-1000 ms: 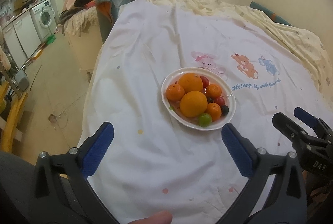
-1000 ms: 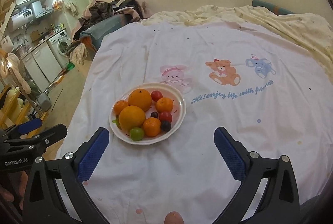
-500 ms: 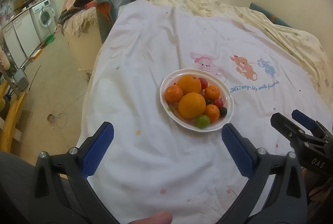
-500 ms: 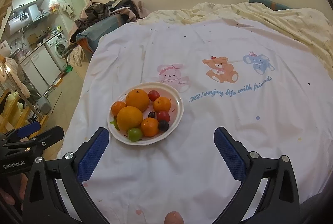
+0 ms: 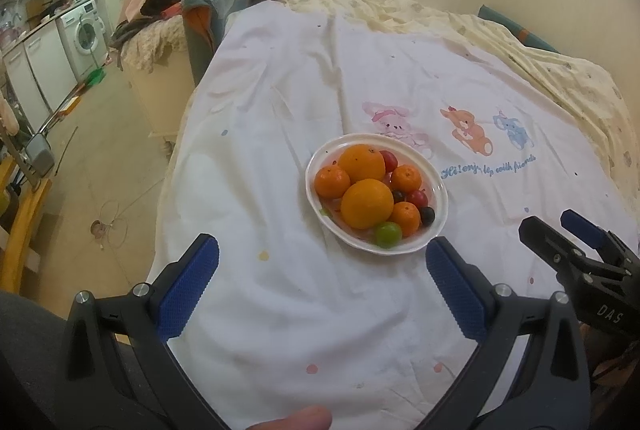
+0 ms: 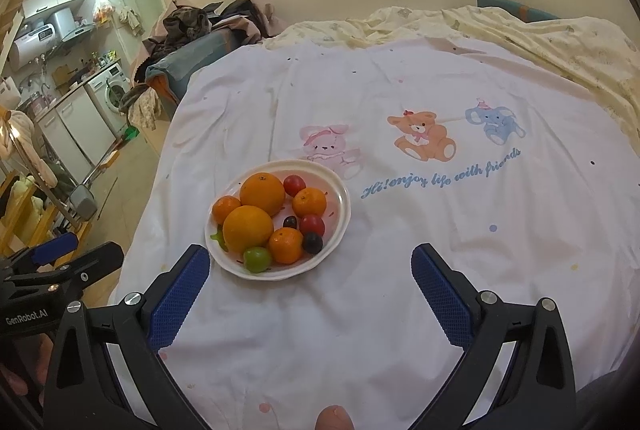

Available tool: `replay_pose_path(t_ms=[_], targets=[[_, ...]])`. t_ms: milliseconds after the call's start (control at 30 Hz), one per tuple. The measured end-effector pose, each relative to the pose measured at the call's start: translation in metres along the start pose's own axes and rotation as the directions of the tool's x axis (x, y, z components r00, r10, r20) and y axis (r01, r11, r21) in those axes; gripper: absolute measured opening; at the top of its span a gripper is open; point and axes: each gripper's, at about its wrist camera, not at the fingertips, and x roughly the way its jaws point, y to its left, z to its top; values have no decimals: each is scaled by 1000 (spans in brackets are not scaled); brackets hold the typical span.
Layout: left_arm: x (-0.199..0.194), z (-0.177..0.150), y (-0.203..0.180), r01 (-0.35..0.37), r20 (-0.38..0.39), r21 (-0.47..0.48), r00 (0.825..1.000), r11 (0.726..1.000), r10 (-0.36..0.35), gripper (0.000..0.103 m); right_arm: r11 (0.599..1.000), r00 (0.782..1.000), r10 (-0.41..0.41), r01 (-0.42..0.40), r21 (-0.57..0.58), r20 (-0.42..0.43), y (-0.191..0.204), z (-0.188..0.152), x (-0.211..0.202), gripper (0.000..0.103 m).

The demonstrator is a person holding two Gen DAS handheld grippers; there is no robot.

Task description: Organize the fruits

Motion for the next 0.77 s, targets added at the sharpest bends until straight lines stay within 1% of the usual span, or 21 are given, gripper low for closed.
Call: replay_pose_path(t_ms=[533, 767], targets=[[1, 0, 2, -7, -13, -6, 1000, 1000, 7, 102, 1000, 1000, -1, 1, 6, 0, -3, 2, 0, 103], [1, 0, 2, 5, -14, -1, 1000, 1000, -5, 102, 1000, 1000, 0, 0, 7, 1, -4, 3, 0, 103]])
